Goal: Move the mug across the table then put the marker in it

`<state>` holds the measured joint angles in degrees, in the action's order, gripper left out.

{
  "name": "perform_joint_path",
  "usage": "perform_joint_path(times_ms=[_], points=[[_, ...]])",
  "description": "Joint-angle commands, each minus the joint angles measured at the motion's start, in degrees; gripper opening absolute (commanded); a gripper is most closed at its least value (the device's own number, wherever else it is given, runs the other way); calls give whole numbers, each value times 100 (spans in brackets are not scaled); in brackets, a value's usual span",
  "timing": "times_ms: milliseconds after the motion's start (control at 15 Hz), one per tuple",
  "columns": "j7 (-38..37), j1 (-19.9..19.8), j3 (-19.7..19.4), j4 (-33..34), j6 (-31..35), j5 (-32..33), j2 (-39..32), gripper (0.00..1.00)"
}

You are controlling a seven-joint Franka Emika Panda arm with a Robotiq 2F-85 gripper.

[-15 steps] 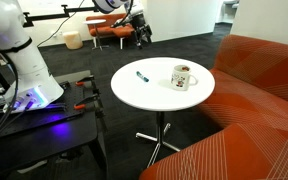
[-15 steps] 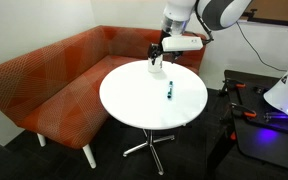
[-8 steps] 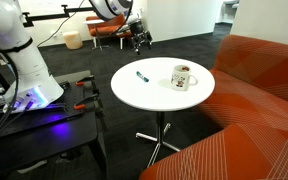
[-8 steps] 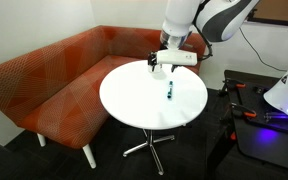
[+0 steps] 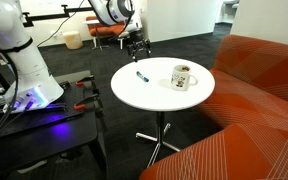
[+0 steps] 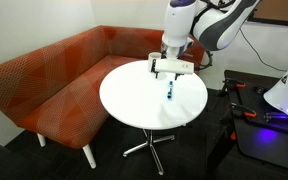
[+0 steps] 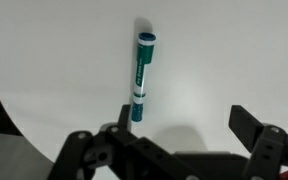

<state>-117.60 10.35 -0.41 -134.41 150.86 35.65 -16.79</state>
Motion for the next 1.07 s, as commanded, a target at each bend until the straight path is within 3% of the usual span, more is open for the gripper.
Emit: perform_joint_path(times_ms=[0, 533, 1000], points=[[24, 9, -144, 75, 126, -383, -164, 100], [245, -19, -601, 155, 788, -801, -653, 100], [1331, -69, -642, 162, 1469, -1883, -1103, 100]])
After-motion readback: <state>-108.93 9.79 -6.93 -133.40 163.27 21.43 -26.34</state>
